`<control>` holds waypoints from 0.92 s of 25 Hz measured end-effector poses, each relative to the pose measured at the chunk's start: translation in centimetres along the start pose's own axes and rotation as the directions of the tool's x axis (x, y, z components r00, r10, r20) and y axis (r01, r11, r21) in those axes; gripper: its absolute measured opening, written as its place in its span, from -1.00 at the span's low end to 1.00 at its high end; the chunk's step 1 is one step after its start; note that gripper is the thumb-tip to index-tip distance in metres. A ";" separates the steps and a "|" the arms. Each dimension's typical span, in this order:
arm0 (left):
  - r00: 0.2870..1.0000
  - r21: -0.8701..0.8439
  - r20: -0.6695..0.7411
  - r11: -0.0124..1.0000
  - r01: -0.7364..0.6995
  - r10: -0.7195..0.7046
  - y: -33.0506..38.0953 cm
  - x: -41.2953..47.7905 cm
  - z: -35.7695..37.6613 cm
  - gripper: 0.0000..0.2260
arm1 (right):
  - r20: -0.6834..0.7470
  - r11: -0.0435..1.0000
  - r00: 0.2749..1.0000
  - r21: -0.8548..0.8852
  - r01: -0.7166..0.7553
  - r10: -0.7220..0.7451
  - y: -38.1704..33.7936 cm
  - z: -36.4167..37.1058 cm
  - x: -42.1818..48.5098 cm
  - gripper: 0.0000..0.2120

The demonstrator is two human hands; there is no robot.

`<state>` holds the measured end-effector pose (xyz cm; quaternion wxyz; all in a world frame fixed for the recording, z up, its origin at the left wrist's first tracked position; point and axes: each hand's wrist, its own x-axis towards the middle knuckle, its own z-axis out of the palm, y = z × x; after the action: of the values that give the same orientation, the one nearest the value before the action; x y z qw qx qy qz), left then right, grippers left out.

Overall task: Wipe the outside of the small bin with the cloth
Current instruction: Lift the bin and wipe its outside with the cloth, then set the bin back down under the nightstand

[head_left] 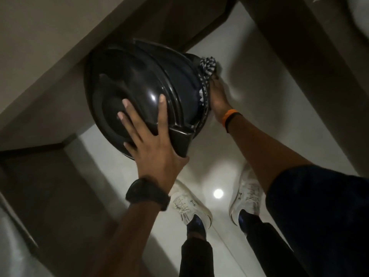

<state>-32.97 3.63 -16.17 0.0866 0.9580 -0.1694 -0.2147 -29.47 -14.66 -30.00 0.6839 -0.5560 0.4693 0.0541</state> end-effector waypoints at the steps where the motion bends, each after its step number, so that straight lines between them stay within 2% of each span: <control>1: 1.000 0.026 -0.014 1.000 -0.004 0.005 0.8 0.1 0.3 0.26 | -0.002 0.995 0.999 0.090 -0.053 0.053 -0.2 -0.4 -0.7 -0.73; 2: 1.000 0.038 -0.029 0.999 -0.008 0.009 1.4 0.2 0.5 0.23 | 0.009 0.986 0.998 0.154 -0.069 0.068 -0.4 -0.9 -2.2 -0.74; 4: 0.997 0.053 -0.063 0.997 -0.049 0.053 2.0 0.5 0.4 0.13 | 0.056 0.964 0.998 0.266 -0.016 0.001 -1.0 -2.3 -6.2 -0.72; 7: 0.991 0.144 -0.098 0.986 -0.078 0.093 2.3 1.0 -0.2 0.02 | 0.126 0.965 0.983 0.240 0.103 -0.136 -1.0 -3.1 -10.9 -0.70; 10: 0.989 0.246 -0.098 0.965 -0.087 0.114 2.4 1.1 -0.5 -0.06 | 0.116 0.954 0.967 0.230 0.194 -0.225 -1.4 -3.5 -12.7 -0.72; 14: 0.982 0.330 -0.022 0.929 -0.168 0.186 3.4 1.9 -0.1 -0.24 | 0.118 0.979 0.988 0.190 0.077 -0.101 -2.3 -4.1 -11.7 -0.82; 17: 0.968 0.390 0.081 0.887 -0.249 0.236 3.0 0.2 0.6 -0.29 | 0.156 0.992 0.987 0.123 0.006 -0.025 -0.3 -5.2 -12.3 -0.74; 20: 0.952 0.343 0.076 0.889 -0.304 0.296 1.0 -2.2 0.8 -0.31 | 0.149 1.000 0.989 0.030 0.003 -0.007 1.3 -6.6 -14.1 -0.72; 23: 0.954 0.238 0.026 0.925 -0.295 0.297 0.1 -2.3 0.7 -0.36 | 0.034 0.997 0.999 -0.071 0.018 -0.016 0.8 -7.1 -13.9 -0.74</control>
<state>-35.27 4.28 -15.91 0.0030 0.9259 -0.3362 -0.1723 -41.77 -13.87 -20.36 0.6718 -0.5829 0.4510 0.0740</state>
